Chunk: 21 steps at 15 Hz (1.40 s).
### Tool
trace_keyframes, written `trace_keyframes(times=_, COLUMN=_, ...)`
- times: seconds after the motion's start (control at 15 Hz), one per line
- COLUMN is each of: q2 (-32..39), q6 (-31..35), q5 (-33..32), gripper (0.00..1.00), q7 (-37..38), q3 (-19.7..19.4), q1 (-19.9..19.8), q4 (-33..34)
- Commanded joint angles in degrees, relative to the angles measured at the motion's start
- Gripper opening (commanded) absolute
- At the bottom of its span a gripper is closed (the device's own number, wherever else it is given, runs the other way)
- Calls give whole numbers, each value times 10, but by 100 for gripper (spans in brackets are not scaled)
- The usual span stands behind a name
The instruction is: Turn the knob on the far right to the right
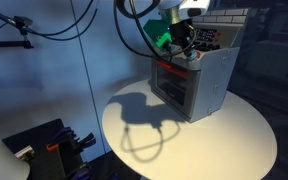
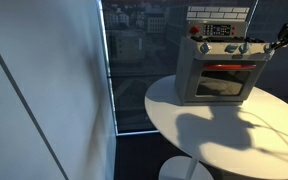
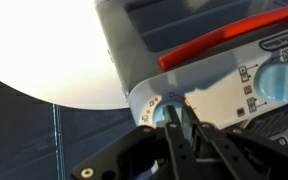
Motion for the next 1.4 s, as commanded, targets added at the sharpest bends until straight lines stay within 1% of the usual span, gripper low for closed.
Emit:
trace_keyframes(times=0.0, q2=-11, q6=-11, q5=36, gripper=5, q7=8, q3=-3, q1=-5, q4=6)
trace_keyframes(times=0.6, q2=-14, q6=-18, q5=128, gripper=4, q7=5, q3=-3, q1=-6, q4=8)
trace_keyframes(times=0.93, q2=-16, q6=-19, q5=190, gripper=4, q7=-3, q3=-3, q1=-6, q4=8)
trace_keyframes(times=1.33, q2=-17, q6=-17, q5=234, gripper=3, q7=-9, q3=-3, q1=-5, q4=8)
